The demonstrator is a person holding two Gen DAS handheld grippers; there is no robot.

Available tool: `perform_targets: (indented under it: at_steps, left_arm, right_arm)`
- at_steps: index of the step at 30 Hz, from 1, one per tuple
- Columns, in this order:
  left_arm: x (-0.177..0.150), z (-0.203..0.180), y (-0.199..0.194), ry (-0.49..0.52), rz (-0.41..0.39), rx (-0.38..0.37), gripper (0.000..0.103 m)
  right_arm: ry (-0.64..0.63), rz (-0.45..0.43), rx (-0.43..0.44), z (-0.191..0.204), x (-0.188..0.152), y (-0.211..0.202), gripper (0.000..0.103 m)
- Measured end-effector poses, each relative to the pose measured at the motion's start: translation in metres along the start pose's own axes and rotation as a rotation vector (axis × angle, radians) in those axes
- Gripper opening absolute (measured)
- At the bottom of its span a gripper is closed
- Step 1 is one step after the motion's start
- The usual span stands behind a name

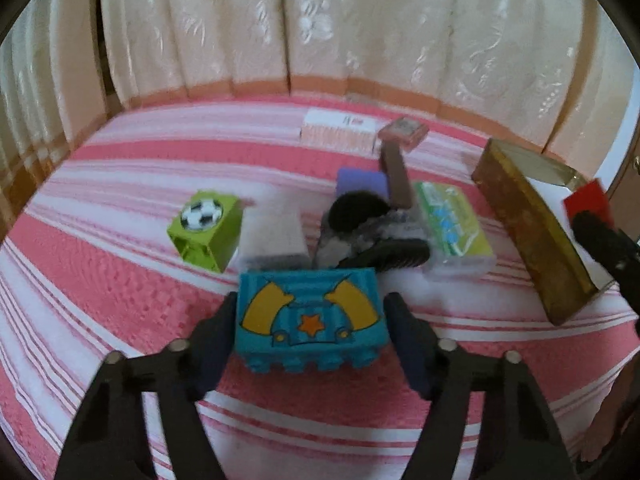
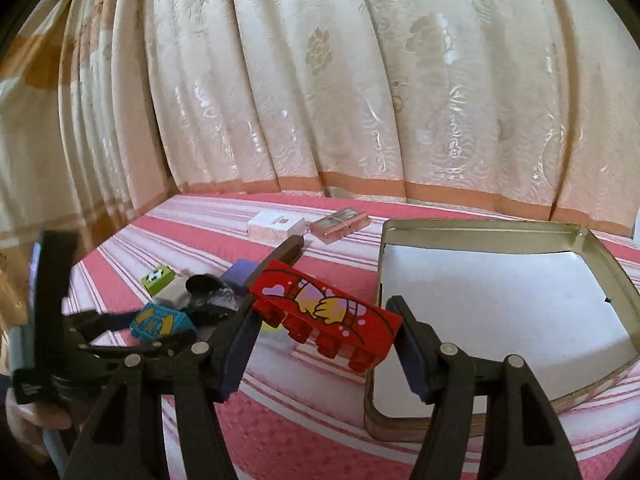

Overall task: Organize rigid objects
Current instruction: 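Grasp the blue star block with the left tool while the right tool grasps the red heart block, then carry both blocks into the gold tray and open both tools to release them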

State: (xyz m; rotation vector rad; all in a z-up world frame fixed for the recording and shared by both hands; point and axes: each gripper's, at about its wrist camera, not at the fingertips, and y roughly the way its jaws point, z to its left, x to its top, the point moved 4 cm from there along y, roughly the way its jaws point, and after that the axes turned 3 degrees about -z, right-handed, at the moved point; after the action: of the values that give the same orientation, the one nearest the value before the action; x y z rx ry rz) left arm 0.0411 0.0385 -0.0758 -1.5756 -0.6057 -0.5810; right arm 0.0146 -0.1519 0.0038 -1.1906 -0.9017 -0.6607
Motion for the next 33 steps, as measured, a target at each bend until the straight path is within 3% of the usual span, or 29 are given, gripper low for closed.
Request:
perform_targets:
  at_steps: [6, 11, 20, 33]
  left_arm:
    - [-0.001, 0.007, -0.002, -0.055, -0.008, -0.04, 0.065]
    - [-0.001, 0.01, -0.019, -0.09, -0.088, -0.048, 0.064]
    - [0.009, -0.009, -0.041, -0.043, -0.187, -0.035, 0.064]
    - [0.026, -0.039, -0.078, 0.008, -0.316, -0.111, 0.064]
  right_arm:
    - [-0.01, -0.027, -0.003, -0.001, 0.0, -0.005, 0.066]
    - [0.023, -0.083, -0.007, -0.014, 0.007, -0.015, 0.066]
    - [0.076, -0.135, -0.06, -0.053, 0.012, -0.031, 0.066]
    - [0.128, -0.209, -0.155, -0.094, 0.02, -0.054, 0.066]
